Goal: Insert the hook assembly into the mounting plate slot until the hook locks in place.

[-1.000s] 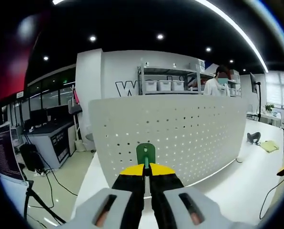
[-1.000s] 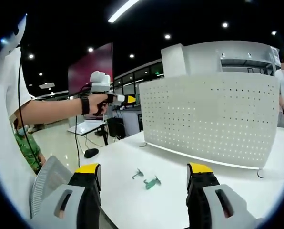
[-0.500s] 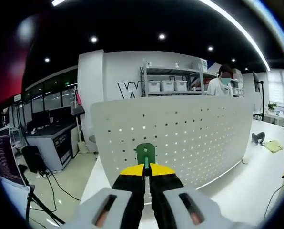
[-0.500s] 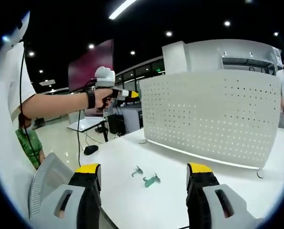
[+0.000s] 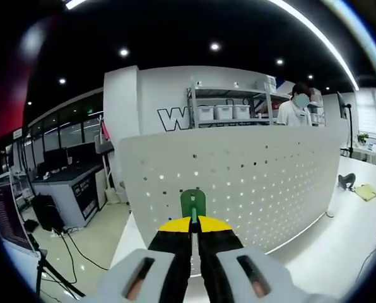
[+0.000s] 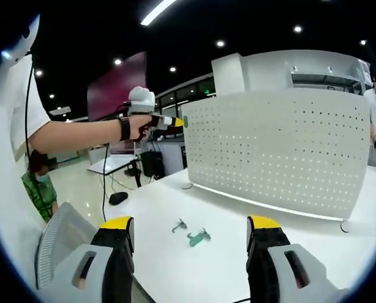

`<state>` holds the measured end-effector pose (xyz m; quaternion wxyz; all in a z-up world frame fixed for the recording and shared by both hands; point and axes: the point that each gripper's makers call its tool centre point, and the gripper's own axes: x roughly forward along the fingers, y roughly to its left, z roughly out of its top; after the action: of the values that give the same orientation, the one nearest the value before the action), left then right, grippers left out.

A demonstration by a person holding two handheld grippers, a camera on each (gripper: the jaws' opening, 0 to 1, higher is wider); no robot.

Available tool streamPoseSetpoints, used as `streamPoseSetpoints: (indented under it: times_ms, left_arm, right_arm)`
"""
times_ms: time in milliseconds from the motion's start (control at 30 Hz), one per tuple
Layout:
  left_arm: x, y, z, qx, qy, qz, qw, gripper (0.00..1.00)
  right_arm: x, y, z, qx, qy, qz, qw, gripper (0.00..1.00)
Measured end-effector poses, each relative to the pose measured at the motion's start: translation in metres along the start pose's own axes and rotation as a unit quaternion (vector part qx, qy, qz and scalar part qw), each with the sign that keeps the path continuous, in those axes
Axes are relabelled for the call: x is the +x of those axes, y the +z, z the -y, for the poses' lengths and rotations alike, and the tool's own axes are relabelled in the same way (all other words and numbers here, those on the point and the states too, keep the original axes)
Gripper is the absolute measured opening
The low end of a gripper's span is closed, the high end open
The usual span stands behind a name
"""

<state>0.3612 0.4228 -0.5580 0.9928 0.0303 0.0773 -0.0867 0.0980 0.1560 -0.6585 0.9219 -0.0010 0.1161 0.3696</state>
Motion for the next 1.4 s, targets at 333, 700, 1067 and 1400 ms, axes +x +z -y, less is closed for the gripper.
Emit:
streamPoseSetpoints:
  times_ms: [333, 700, 1067, 1400]
  left_arm:
    - [0.016, 0.011, -0.005, -0.002, 0.006, 0.001, 1.0, 0.02]
    - [0.036, 0.018, -0.009, -0.007, 0.009, 0.004, 0.9999, 0.02]
    - [0.046, 0.022, -0.014, -0.004, 0.014, 0.004, 0.9999, 0.02]
    - [0.054, 0.029, -0.017, -0.006, 0.018, 0.012, 0.9997, 0.02]
  right_arm:
    - [0.001, -0.005, 0.002, 0.007, -0.001, -0.003, 1.0, 0.74]
    - [0.002, -0.005, 0.009, 0.01, -0.01, -0.004, 0.9999, 0.74]
    - [0.003, -0.007, 0.011, 0.015, -0.015, -0.004, 0.9998, 0.74]
    - [0.0, -0.01, 0.014, 0.017, -0.02, -0.01, 0.9996, 0.73]
